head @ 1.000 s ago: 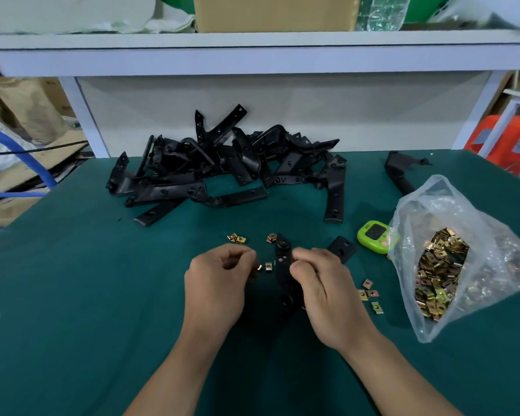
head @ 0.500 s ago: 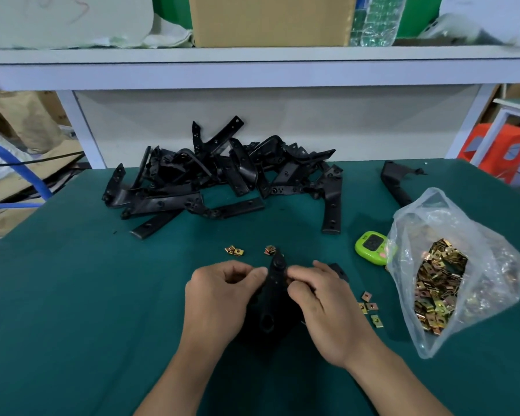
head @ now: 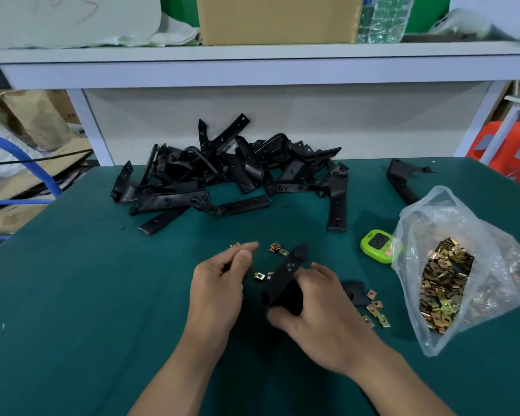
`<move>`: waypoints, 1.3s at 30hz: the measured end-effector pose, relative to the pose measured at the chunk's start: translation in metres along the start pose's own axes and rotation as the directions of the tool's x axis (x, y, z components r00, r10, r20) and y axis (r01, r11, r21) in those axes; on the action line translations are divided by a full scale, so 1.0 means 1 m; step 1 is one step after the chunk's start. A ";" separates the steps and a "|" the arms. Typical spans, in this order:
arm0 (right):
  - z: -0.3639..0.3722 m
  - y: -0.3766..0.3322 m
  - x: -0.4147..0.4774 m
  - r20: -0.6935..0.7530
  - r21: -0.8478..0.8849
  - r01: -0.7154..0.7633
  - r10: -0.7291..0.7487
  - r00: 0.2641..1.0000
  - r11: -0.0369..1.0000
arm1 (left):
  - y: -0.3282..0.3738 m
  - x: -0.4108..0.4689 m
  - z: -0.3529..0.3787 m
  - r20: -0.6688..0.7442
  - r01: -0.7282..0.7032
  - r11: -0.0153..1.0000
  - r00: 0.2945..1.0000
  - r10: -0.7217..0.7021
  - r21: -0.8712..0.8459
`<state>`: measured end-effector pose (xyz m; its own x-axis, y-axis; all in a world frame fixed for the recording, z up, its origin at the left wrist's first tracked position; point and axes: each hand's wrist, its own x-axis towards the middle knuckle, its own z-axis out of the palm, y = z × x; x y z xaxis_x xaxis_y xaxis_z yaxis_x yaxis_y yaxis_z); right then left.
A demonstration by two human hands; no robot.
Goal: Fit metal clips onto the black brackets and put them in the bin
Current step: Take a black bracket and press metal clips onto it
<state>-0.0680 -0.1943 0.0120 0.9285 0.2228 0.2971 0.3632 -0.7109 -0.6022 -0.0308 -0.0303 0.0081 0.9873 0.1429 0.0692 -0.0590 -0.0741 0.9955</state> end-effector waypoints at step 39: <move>-0.012 0.012 0.007 -0.008 -0.356 -0.055 0.056 0.998 0.933 | 0.019 -0.013 -0.004 0.415 0.321 0.916 0.887 -0.201 -0.240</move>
<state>-0.0580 -0.2089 0.0156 0.9468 0.1770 0.2688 0.2599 -0.9131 -0.3141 -0.0454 -0.0297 0.0264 0.9489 -0.2682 -0.1661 0.2270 0.2151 0.9498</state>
